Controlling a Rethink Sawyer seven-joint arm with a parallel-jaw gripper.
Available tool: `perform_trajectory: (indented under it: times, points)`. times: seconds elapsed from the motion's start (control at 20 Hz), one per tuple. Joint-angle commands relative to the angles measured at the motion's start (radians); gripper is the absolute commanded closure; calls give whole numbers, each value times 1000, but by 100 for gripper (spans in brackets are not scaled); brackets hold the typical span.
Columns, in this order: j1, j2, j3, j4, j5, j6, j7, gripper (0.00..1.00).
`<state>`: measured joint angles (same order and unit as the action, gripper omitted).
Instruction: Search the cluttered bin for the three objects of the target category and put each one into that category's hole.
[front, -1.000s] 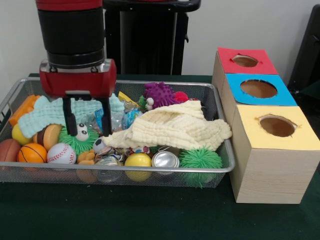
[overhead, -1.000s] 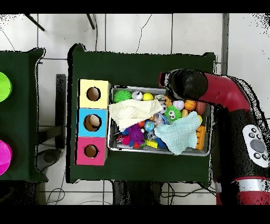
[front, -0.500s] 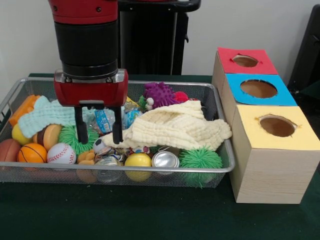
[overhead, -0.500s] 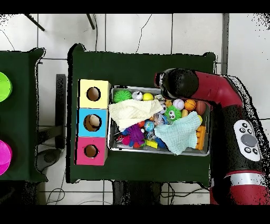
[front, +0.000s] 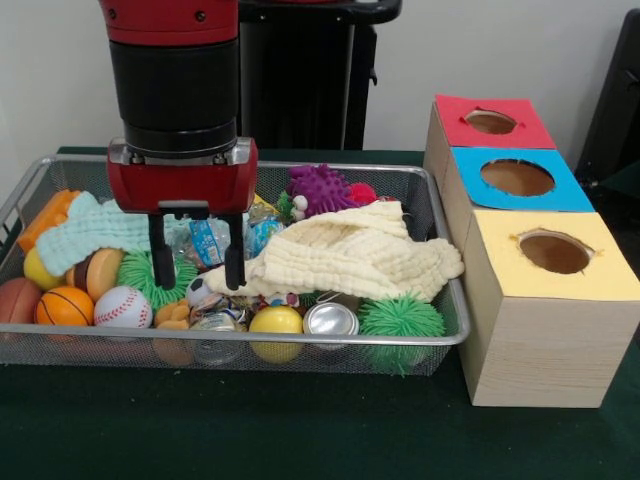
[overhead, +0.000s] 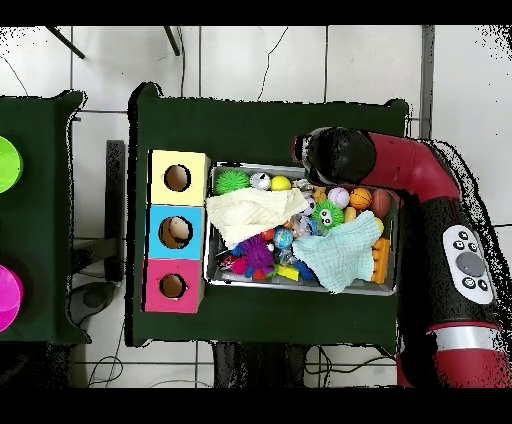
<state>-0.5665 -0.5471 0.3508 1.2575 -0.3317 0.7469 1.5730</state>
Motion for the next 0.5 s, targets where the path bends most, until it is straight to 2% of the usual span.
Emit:
perform_trajectory:
  times: [0.05,0.25,0.5]
  points:
    - [-7,6,70,-15,-48,103,-200,0]
    - [-2,31,66,-41,-67,98,-211,0]
    - [15,47,59,-81,-93,136,-230,0]
